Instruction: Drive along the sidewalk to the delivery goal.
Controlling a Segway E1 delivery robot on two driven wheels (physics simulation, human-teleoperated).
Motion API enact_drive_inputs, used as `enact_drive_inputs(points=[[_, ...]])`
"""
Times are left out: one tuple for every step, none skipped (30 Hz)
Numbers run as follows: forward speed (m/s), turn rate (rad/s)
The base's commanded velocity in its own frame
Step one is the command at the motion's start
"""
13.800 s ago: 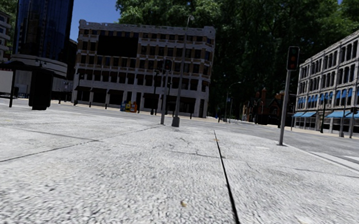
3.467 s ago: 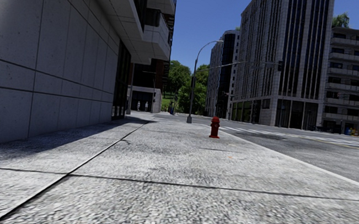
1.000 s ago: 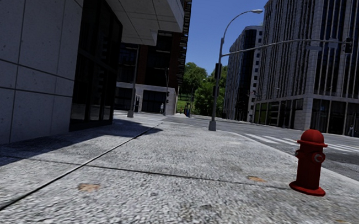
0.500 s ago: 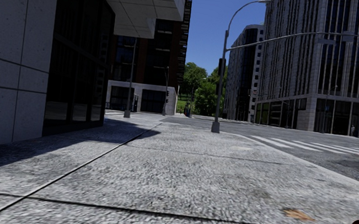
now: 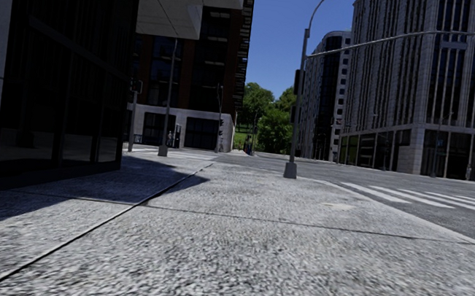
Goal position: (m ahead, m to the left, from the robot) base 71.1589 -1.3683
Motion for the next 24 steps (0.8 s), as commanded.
enact_drive_inputs(points=[[2.00,0.00],[2.00,0.00],[2.00,0.03],[2.00,0.13],[2.00,0.23],[2.00,0.31],[2.00,0.31],[2.00,0.34],[2.00,0.35],[2.00,0.35],[2.00,0.33],[2.00,0.33],[2.00,0.15],[2.00,0.02],[2.00,0.00],[2.00,0.00],[2.00,0.00],[2.00,0.00],[2.00,0.00],[2.00,0.00],[2.00,0.00],[2.00,0.00],[2.00,0.00],[2.00,0.00]])
